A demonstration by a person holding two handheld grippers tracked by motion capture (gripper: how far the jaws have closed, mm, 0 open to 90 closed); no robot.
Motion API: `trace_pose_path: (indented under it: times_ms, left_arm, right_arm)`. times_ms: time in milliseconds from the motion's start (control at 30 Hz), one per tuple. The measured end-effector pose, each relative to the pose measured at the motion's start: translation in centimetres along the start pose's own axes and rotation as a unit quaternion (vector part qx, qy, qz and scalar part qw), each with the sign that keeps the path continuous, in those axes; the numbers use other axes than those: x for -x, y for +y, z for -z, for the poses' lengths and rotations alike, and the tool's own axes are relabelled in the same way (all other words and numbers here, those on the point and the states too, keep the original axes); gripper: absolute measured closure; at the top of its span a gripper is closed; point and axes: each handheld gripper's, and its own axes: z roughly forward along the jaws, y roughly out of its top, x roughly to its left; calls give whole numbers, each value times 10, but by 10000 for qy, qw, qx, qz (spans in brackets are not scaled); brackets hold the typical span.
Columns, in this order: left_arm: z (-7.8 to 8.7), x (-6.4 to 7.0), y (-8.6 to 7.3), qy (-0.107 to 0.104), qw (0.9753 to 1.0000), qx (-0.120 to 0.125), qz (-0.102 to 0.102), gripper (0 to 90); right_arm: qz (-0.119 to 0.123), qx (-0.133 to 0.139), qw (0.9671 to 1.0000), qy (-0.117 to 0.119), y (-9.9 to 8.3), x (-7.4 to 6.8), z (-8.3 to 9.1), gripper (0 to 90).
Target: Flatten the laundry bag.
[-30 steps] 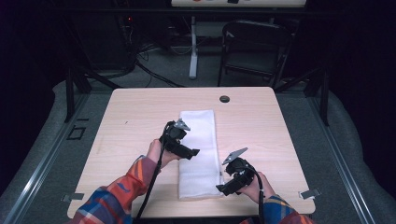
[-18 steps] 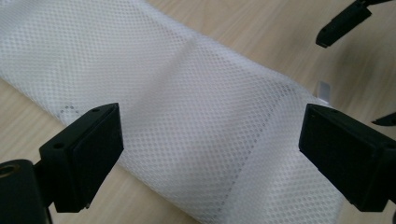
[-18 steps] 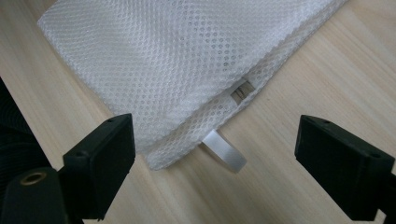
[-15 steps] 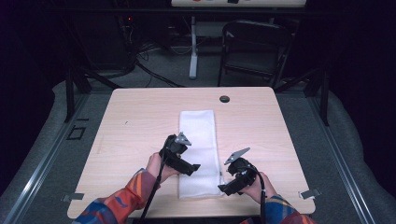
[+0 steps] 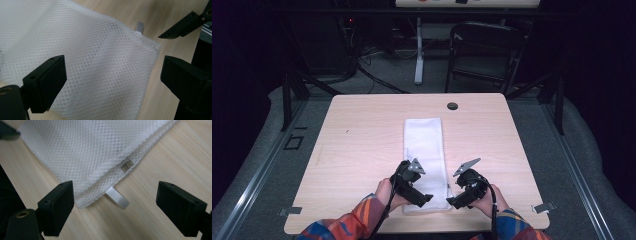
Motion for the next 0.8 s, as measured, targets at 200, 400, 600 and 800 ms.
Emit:
trace_pose_path:
  times_ms: [200, 400, 600, 800]
  left_arm:
    - [-13, 11, -4, -268, 9994, -127, -158, 130]
    - [-29, 22, -5, -336, 9980, -361, -387, 187]
    - [-38, 24, -7, -268, 9969, -544, -510, 342]
    - [-42, 15, -9, -241, 9978, -488, -375, 568]
  right_arm:
    - [23, -74, 10000, 17, 1, 0, -1, 145]
    - [36, -113, 9999, 45, 1, 0, -2, 146]
    - [53, -105, 9999, 25, 1, 0, -2, 148]
    - [17, -110, 9999, 10, 0, -1, -3, 150]
